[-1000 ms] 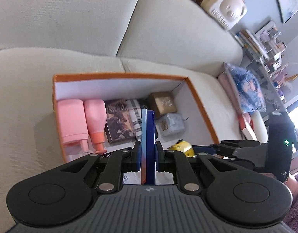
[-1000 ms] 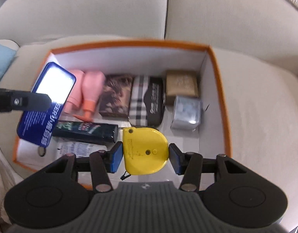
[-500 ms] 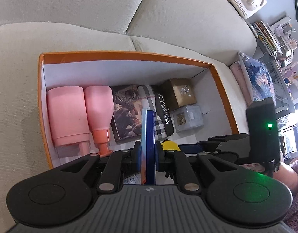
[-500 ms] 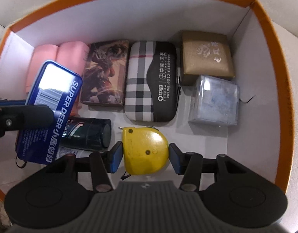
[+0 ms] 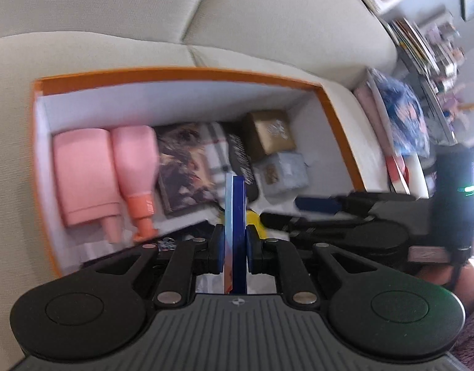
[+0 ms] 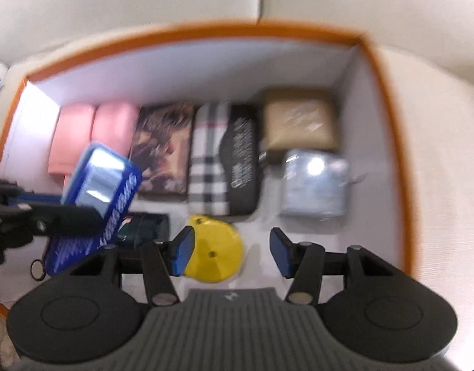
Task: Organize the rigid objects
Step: 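Carry the tape measure into the box and release it with the right gripper while the left carries the tin, then lower the blue tin into the box beside the tape measure and open the left gripper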
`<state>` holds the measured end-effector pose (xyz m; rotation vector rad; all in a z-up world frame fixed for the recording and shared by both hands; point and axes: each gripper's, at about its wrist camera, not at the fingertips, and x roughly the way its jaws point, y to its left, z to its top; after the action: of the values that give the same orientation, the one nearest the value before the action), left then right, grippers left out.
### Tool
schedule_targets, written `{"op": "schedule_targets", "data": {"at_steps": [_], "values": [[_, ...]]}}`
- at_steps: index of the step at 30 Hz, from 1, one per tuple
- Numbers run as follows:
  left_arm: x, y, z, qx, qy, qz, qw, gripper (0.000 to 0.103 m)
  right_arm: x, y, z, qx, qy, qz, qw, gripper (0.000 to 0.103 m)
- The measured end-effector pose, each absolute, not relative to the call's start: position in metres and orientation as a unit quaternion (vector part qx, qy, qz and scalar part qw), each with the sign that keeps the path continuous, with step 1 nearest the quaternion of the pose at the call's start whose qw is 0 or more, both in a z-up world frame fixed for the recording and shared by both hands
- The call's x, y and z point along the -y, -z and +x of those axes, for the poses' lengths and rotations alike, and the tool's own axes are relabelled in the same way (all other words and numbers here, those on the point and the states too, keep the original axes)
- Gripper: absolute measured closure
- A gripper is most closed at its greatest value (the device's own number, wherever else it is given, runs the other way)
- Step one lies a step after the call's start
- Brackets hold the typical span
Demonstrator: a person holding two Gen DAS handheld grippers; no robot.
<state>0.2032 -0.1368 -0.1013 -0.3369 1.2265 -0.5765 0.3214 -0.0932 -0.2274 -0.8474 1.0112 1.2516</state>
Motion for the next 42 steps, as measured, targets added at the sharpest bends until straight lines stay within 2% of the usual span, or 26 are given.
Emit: {"op": "schedule_targets", "data": {"at_steps": [6, 12, 15, 24, 32, 36, 38, 42], "values": [[0.197, 0.11, 0.208, -0.587, 0.36, -0.029, 0.724, 0.089, 0.123, 0.199, 0.331, -0.418, -0.54, -0.333, 0.651, 0.048], [0.247, 0.126, 0.22, -0.597, 0.446, 0.115, 0.657, 0.089, 0.125, 0.197, 0.34, -0.402, -0.542, -0.328, 0.661, 0.049], [0.264, 0.136, 0.223, -0.603, 0.469, 0.155, 0.626, 0.089, 0.127, 0.204, 0.342, -0.401, -0.55, -0.33, 0.654, 0.049], [0.284, 0.158, 0.233, -0.617, 0.508, 0.175, 0.575, 0.087, 0.121, 0.21, 0.348, -0.376, -0.568, -0.347, 0.645, 0.049], [0.277, 0.146, 0.228, -0.588, 0.504, 0.191, 0.604, 0.072, 0.124, 0.213, 0.348, -0.367, -0.568, -0.358, 0.644, 0.049], [0.272, 0.135, 0.222, -0.562, 0.498, 0.208, 0.627, 0.071, 0.125, 0.214, 0.346, -0.366, -0.562, -0.363, 0.647, 0.049], [0.271, 0.136, 0.22, -0.565, 0.496, 0.203, 0.627, 0.078, 0.126, 0.212, 0.348, -0.369, -0.557, -0.359, 0.651, 0.049], [0.273, 0.147, 0.214, -0.57, 0.486, 0.2, 0.632, 0.085, 0.13, 0.207, 0.349, -0.371, -0.552, -0.353, 0.659, 0.049]]}}
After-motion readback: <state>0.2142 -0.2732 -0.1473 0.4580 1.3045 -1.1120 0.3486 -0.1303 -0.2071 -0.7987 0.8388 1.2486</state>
